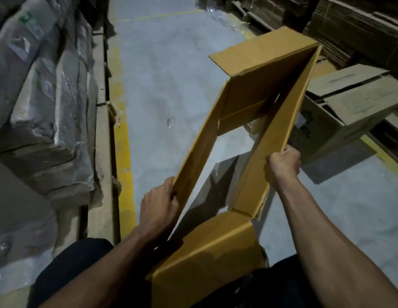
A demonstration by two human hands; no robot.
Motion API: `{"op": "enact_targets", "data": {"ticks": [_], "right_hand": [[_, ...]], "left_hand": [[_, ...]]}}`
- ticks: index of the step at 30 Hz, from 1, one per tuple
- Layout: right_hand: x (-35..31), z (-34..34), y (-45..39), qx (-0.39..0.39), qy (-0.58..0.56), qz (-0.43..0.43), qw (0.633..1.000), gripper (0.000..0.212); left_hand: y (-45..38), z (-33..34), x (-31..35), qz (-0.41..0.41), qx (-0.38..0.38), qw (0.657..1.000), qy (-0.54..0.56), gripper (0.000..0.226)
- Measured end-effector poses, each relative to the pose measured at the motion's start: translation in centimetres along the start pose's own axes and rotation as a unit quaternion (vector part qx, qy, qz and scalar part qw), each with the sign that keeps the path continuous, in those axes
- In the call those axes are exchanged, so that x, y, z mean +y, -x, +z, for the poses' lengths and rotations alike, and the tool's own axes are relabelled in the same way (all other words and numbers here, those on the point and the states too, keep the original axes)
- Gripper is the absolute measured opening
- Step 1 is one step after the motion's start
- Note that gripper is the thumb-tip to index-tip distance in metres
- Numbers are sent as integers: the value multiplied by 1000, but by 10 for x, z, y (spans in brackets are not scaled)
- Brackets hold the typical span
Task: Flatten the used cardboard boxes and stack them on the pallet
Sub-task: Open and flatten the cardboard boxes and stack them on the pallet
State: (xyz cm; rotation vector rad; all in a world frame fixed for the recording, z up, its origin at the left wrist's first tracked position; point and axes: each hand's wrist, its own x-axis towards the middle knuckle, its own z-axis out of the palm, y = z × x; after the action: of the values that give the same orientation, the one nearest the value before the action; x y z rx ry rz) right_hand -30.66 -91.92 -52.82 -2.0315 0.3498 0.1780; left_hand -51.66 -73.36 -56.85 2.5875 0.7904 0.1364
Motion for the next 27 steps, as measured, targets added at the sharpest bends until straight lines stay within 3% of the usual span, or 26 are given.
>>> {"op": "enact_targets", "data": {"ticks": [6, 12, 16, 18, 23, 27], "right_hand": [[-2, -5, 4, -3, -31, 7, 1000, 15], [-1, -6, 2, -24, -70, 15, 997, 20], [-4, -4, 1, -53, -94, 43, 993, 32], [-4, -3, -1, -59, -90, 46, 993, 31], [-9, -1, -4, -55, -79, 7, 995, 21], [-27, 4, 2, -91, -136, -57, 985, 14]], "left_hand": [[25, 14, 18, 45, -43, 998, 9, 30], [28, 20, 60, 60, -166, 984, 29, 81], [13, 33, 93, 105, -172, 979, -33, 94], [3, 40, 105, 97, -145, 984, -40, 84], [-14, 35, 115, 100, -77, 990, -70, 35], [-16, 19, 108, 101, -25, 995, 0, 24]]}}
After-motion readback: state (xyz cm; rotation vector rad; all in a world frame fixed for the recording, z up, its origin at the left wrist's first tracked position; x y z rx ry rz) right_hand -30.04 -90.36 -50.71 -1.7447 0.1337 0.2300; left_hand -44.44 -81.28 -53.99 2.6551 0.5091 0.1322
